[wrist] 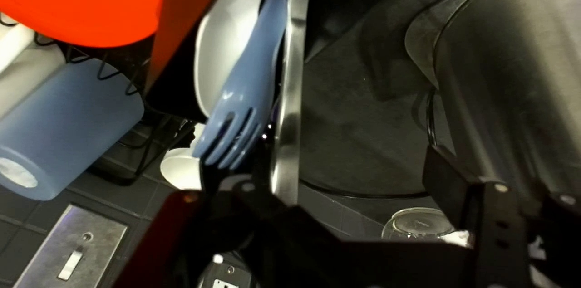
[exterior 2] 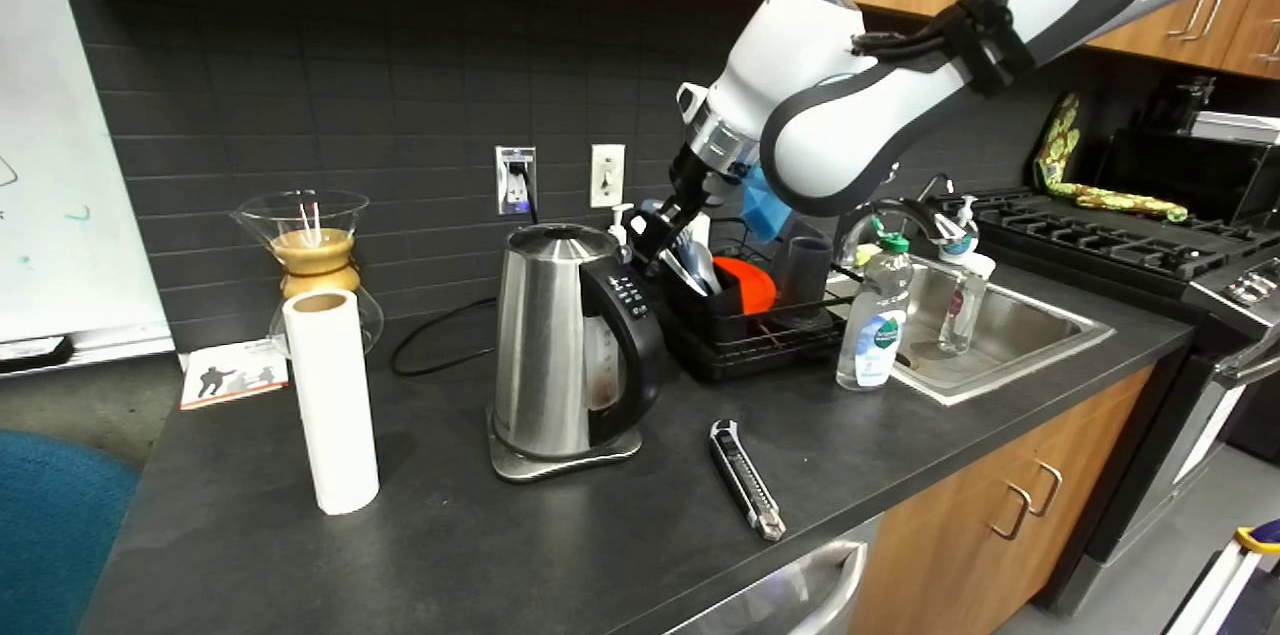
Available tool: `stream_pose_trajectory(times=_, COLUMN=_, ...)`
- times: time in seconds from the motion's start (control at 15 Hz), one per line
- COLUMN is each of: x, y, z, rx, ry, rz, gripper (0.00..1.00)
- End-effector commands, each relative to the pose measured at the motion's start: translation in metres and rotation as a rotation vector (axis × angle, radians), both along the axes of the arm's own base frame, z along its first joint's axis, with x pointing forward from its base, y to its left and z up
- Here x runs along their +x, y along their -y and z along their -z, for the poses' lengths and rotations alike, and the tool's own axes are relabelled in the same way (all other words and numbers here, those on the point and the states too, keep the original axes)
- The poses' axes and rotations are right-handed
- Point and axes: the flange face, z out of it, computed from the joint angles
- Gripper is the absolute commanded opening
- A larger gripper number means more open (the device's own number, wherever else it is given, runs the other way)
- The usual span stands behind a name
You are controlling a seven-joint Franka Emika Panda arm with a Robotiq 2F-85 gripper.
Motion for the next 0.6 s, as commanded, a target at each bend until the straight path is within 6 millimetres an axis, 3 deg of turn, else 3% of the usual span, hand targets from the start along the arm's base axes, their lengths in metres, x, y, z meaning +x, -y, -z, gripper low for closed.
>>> stream_pose_trajectory(times=0.0, x=-0.0002, y=-0.0043, z=0.0, rx=0.003, ry=0.01, rz=-0.014, gripper=0.77)
stream_pose_trajectory(times=0.27, x=-0.0018, y=-0.0036, z=-0.0004, rx=0.006, ry=0.012, rz=-0.011, gripper=0.78)
stream_pose_trajectory(times=0.53, x=-0.0038, y=-0.0004, z=0.0002, rx=0.007, ry=0.011, rz=-0.003, gripper=0.73)
